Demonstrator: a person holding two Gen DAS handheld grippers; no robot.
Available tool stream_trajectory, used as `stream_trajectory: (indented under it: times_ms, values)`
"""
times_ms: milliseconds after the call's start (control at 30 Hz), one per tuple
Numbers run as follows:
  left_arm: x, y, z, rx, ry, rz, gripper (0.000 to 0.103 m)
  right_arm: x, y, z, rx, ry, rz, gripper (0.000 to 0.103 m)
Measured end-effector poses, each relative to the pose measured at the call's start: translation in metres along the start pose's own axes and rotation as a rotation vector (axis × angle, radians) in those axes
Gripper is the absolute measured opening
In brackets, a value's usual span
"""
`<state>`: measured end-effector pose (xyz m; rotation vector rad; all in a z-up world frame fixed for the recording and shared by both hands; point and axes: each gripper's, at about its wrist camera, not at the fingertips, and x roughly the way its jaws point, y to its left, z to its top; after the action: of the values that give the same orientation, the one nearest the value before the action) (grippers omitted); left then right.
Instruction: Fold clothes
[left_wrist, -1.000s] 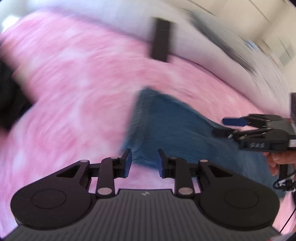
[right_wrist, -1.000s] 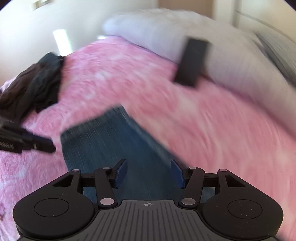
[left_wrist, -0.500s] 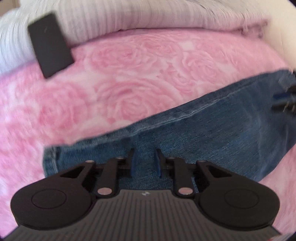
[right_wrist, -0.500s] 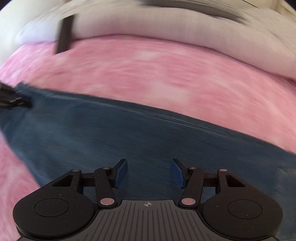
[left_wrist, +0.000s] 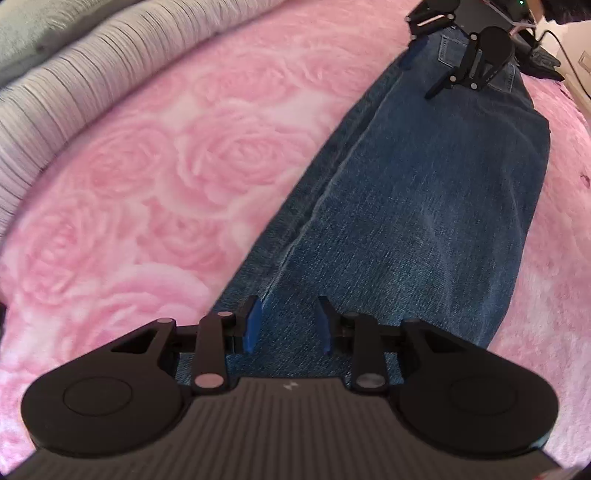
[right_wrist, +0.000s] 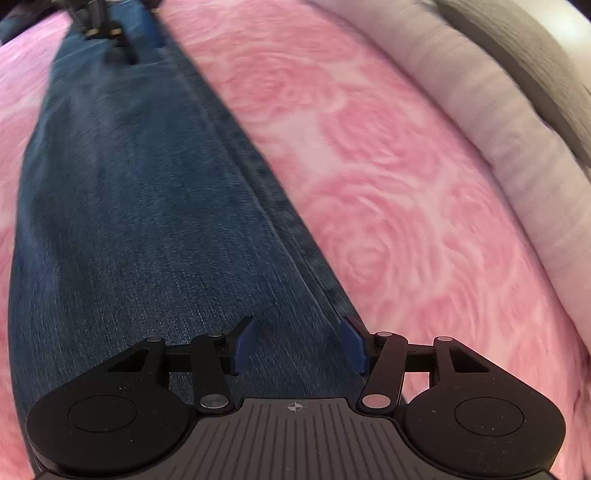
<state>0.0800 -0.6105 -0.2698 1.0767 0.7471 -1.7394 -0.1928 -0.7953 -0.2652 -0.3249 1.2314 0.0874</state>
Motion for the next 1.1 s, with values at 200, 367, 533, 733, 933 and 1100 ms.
stream_trajectory:
  times_ms: [200, 367, 533, 733, 933, 1100]
  values:
    - [0.007, -0.004, 0.006, 0.054, 0.091, 0.011, 0.000, 0.010, -0.022, 0.002, 0.099, 0.036, 0.108, 0.012]
    - [-0.009, -0.006, 0.010, 0.060, 0.065, 0.079, 0.000, -0.006, -0.019, 0.009, 0.001, 0.049, 0.074, 0.001]
    - [-0.017, 0.016, 0.011, -0.019, 0.022, 0.128, 0.000, -0.004, -0.037, 0.016, 0.030, 0.029, 0.061, 0.001]
    - [-0.014, 0.011, -0.002, -0.071, 0.059, 0.091, 0.008, 0.010, -0.017, 0.009, 0.068, 0.044, -0.029, 0.014]
    - [-0.037, 0.029, -0.026, -0.096, 0.105, 0.097, 0.026, -0.020, 0.003, 0.010, 0.089, 0.024, -0.154, 0.052]
    - [-0.028, 0.037, -0.042, -0.012, 0.174, 0.125, 0.025, -0.029, 0.025, 0.050, 0.132, -0.134, -0.018, 0.052]
